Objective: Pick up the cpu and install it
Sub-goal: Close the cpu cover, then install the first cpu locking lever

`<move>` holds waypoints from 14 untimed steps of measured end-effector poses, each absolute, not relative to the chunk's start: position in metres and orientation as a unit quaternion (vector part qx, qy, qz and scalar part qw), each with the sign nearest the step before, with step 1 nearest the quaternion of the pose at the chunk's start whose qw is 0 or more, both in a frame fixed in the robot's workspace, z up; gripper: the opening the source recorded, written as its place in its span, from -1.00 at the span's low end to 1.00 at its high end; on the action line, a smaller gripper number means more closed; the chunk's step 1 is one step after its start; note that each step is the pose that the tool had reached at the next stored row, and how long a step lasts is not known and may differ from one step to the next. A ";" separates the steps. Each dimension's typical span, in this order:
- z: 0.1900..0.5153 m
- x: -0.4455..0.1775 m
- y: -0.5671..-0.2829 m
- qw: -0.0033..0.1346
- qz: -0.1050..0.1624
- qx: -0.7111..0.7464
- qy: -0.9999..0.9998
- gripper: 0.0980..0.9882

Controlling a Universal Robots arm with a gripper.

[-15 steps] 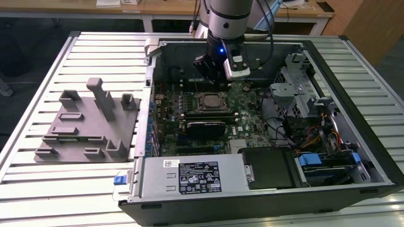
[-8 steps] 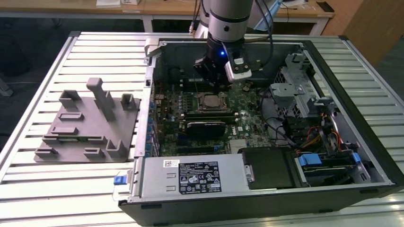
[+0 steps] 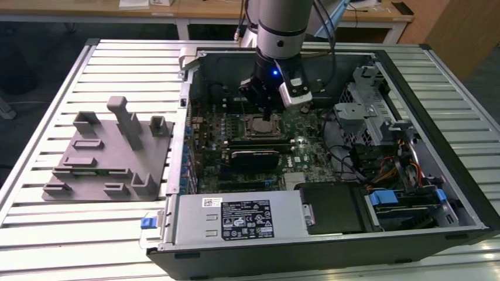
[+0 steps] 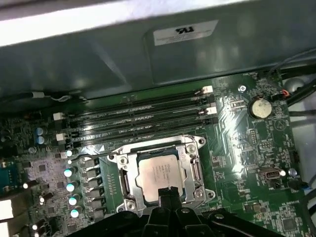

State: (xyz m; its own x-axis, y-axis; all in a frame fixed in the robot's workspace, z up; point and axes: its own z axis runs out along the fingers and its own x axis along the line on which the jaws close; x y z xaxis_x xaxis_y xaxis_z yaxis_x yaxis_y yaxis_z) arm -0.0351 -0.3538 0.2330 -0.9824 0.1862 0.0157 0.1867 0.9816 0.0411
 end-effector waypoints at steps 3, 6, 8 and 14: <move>0.228 -0.035 -0.354 0.006 -0.021 -0.089 -0.996 -0.98; 0.228 -0.035 -0.354 0.006 -0.021 -0.088 -0.996 -0.98; 0.228 -0.035 -0.354 0.006 -0.021 -0.087 -0.996 -0.98; 0.228 -0.035 -0.354 0.006 -0.021 -0.087 -0.996 -0.98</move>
